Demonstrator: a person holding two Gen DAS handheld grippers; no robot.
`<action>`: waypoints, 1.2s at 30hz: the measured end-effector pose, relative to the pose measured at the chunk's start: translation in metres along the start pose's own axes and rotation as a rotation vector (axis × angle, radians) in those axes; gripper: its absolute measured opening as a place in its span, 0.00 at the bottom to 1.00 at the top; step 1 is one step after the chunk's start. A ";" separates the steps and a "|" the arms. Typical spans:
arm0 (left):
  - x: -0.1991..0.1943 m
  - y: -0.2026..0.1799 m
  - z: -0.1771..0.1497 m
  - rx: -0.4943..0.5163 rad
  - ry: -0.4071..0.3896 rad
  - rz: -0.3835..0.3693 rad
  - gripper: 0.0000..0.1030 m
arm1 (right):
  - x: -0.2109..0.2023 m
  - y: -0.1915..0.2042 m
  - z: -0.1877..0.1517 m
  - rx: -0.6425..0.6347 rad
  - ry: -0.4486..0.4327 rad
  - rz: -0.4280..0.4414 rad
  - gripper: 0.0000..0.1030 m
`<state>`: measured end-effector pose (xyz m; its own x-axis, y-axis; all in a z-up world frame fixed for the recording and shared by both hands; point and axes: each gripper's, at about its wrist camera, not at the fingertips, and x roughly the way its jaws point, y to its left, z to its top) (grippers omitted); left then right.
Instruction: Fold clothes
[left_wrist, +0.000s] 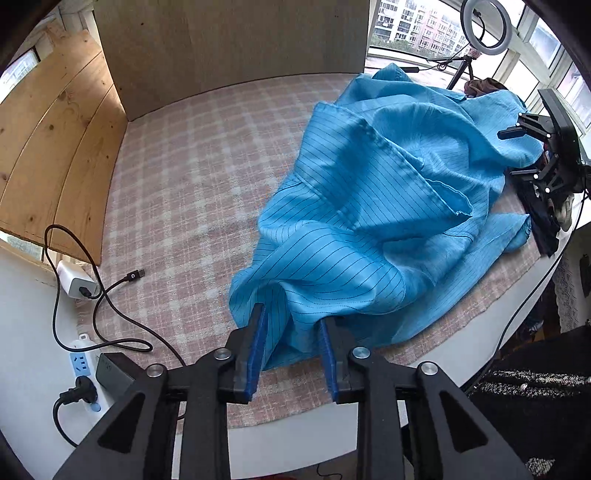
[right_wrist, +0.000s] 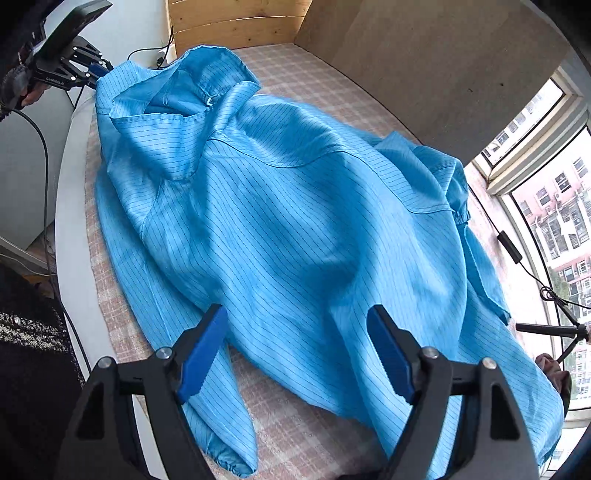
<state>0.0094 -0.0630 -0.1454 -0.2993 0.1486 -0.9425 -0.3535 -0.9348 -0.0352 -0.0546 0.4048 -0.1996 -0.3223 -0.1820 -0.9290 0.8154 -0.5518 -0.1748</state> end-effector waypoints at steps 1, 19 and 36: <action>-0.009 0.003 0.002 0.008 -0.004 0.004 0.37 | 0.005 -0.005 0.003 -0.005 0.018 0.001 0.75; 0.065 0.002 0.029 0.086 0.086 -0.134 0.01 | 0.050 0.020 0.024 -0.096 0.114 0.101 0.75; 0.021 0.030 0.037 -0.040 -0.065 -0.036 0.00 | 0.095 0.043 0.047 -0.144 0.132 0.212 0.40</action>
